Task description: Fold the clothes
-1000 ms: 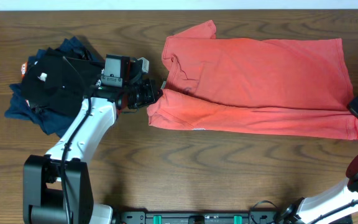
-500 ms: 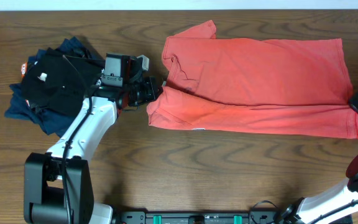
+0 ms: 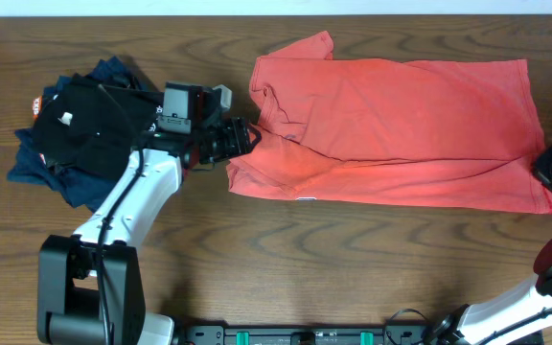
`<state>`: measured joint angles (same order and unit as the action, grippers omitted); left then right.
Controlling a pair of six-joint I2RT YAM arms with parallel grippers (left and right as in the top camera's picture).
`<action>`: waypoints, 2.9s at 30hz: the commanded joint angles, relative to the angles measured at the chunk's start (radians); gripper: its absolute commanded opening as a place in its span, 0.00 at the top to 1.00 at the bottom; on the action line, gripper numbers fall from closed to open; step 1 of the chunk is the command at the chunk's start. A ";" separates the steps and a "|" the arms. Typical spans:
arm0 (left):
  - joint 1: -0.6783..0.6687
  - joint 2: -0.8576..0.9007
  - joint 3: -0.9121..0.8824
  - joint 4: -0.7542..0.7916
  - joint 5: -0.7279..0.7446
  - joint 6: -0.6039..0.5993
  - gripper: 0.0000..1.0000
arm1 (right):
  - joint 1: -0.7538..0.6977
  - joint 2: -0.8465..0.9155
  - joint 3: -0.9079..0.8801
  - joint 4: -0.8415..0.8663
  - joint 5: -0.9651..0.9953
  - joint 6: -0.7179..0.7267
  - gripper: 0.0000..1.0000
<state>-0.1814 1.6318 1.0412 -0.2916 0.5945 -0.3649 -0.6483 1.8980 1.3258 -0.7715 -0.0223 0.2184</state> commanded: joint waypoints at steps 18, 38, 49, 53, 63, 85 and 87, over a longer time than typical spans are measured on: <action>-0.414 0.103 0.003 -0.048 -0.320 0.225 0.40 | 0.008 0.002 -0.189 0.153 0.014 -0.006 0.80; -0.455 0.166 0.003 -0.037 -0.516 0.267 0.59 | 0.008 0.002 -0.189 0.156 0.014 -0.006 0.80; -0.481 0.180 0.002 -0.066 -0.517 0.267 0.56 | 0.008 0.002 -0.189 0.159 0.014 -0.006 0.80; -0.481 0.201 0.002 -0.065 -0.517 0.267 0.56 | 0.008 0.002 -0.189 0.159 0.014 -0.006 0.80; -0.481 0.200 0.016 -0.002 -0.518 0.267 0.94 | 0.008 0.002 -0.189 0.159 0.014 -0.006 0.80; -0.481 0.147 0.089 0.257 -0.396 0.069 0.93 | 0.008 0.002 -0.189 0.166 0.014 -0.006 0.80; -0.481 0.147 0.089 0.256 -0.396 0.051 0.93 | 0.008 0.002 -0.189 0.166 0.014 -0.006 0.80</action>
<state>-0.6628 1.7973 1.1152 -0.0406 0.1848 -0.2661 -0.6483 1.8980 1.1439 -0.6079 -0.0025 0.2184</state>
